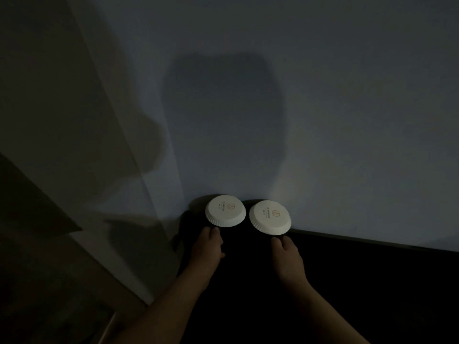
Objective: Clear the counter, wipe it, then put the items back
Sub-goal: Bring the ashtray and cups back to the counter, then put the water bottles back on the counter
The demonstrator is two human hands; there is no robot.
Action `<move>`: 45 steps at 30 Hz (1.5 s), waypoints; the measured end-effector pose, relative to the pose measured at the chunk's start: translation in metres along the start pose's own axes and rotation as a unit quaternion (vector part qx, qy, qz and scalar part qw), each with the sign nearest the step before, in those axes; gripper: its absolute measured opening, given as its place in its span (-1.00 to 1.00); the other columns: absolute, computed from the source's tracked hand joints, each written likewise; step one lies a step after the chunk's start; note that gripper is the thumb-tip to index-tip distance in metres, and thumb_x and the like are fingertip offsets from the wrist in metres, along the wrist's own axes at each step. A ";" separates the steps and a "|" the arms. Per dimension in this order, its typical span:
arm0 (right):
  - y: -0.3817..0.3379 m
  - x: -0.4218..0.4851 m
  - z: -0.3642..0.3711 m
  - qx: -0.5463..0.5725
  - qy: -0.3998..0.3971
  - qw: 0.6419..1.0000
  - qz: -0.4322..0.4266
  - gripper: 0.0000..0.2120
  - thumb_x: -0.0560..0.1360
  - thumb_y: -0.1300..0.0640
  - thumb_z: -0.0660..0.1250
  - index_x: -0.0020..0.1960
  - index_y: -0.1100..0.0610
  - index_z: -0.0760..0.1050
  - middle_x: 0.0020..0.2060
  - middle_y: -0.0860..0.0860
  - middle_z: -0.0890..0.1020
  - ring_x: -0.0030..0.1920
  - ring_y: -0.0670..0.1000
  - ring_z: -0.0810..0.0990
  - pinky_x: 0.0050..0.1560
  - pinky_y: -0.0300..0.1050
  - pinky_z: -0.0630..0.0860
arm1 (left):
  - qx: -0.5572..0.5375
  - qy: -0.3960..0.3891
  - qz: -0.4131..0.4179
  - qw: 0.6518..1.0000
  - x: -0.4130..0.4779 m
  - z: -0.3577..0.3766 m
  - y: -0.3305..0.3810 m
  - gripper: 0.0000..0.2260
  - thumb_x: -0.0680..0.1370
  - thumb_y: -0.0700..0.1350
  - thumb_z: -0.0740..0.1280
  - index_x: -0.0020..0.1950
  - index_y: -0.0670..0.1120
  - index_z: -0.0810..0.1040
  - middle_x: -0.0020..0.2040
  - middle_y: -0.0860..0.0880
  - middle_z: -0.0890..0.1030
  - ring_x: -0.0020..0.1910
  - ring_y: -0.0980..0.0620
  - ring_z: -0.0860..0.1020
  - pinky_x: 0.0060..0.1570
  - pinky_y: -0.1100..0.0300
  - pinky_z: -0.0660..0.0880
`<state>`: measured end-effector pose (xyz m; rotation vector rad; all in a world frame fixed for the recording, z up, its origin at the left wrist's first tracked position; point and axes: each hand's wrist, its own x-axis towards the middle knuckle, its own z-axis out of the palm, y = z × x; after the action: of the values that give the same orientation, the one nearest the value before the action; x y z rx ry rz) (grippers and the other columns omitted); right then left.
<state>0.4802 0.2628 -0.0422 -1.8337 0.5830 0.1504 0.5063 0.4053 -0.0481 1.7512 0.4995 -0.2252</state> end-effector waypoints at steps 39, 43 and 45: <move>0.220 -0.364 -0.455 -0.408 0.207 0.887 -0.069 -0.74 0.54 -0.06 0.14 0.16 0.03 0.36 0.13 -0.01 0.49 0.16 0.05 0.47 0.13 -0.05 0.43 | 0.505 -0.177 0.538 0.651 -0.496 0.292 -0.026 -0.75 0.59 -0.03 0.15 0.24 -0.05 0.40 0.22 -0.04 0.44 0.22 -0.07 0.40 0.17 0.06 0.39; 0.274 -0.402 -0.528 -0.373 0.241 0.896 -0.026 -0.76 0.54 -0.07 0.16 0.16 -0.03 0.37 0.08 -0.05 0.49 0.11 -0.01 0.48 0.16 -0.07 0.46 | 0.508 -0.223 0.554 0.621 -0.565 0.362 -0.045 -0.75 0.59 -0.03 0.16 0.24 -0.04 0.40 0.23 -0.03 0.44 0.23 -0.07 0.41 0.18 0.07 0.37; 0.296 -0.413 -0.560 -0.367 0.251 0.895 -0.005 -0.75 0.54 -0.06 0.15 0.18 -0.02 0.37 0.10 -0.03 0.49 0.13 -0.01 0.47 0.16 -0.09 0.44 | 0.510 -0.245 0.561 0.604 -0.590 0.394 -0.050 -0.74 0.59 -0.02 0.15 0.25 -0.04 0.40 0.24 -0.04 0.44 0.24 -0.07 0.40 0.20 0.07 0.36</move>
<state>-0.1177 -0.1903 0.0542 -2.6442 0.9652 -0.1449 0.0057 -0.0893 0.0543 2.5744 -1.4680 -0.0415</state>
